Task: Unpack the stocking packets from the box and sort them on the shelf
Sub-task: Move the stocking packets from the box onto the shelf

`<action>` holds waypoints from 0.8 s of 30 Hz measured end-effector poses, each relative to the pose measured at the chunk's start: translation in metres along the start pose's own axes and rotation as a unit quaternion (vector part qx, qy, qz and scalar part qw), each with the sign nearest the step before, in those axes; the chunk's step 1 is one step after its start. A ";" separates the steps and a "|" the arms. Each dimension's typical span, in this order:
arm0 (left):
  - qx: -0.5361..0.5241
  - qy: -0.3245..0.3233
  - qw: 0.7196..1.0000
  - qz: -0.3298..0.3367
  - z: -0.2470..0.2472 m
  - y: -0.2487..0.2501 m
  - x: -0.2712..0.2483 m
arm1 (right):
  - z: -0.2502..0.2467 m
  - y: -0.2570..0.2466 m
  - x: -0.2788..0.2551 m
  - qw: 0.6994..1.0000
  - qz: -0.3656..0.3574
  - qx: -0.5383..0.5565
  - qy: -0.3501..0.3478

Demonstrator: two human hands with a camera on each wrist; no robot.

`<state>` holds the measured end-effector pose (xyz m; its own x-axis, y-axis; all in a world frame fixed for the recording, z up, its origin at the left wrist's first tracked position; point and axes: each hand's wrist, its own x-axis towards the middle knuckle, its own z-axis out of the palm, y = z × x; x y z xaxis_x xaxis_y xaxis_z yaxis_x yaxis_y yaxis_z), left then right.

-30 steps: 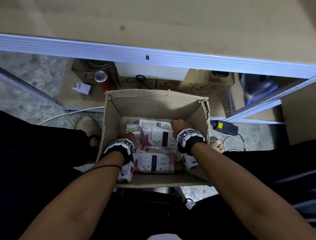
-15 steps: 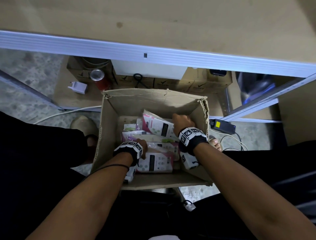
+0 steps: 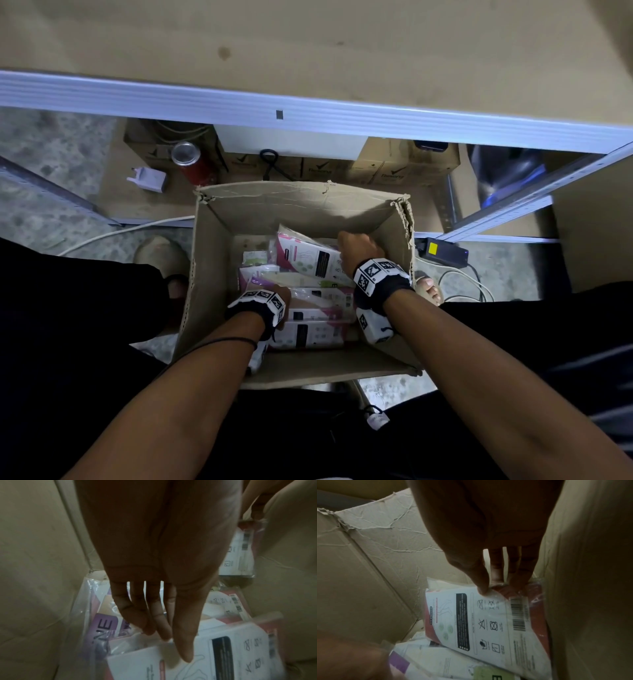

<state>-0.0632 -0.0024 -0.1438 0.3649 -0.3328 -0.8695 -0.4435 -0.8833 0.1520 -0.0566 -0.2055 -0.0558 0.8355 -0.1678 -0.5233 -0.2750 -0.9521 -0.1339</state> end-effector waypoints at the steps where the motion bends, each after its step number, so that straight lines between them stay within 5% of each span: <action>1: 0.002 -0.008 1.000 -0.001 0.000 -0.001 0.001 | 0.001 0.000 0.000 1.000 -0.001 -0.001 0.001; 11: 0.006 0.067 0.997 -0.032 0.000 0.004 -0.001 | 0.006 0.002 -0.001 1.000 -0.011 0.009 -0.001; 24: -0.021 0.057 0.997 -0.043 0.002 0.001 -0.001 | 0.002 0.000 -0.004 0.999 -0.038 0.015 -0.005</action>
<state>-0.0659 -0.0025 -0.1435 0.4914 -0.2880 -0.8220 -0.3721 -0.9227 0.1009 -0.0607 -0.2044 -0.0556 0.8499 -0.0919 -0.5188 -0.2249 -0.9538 -0.1994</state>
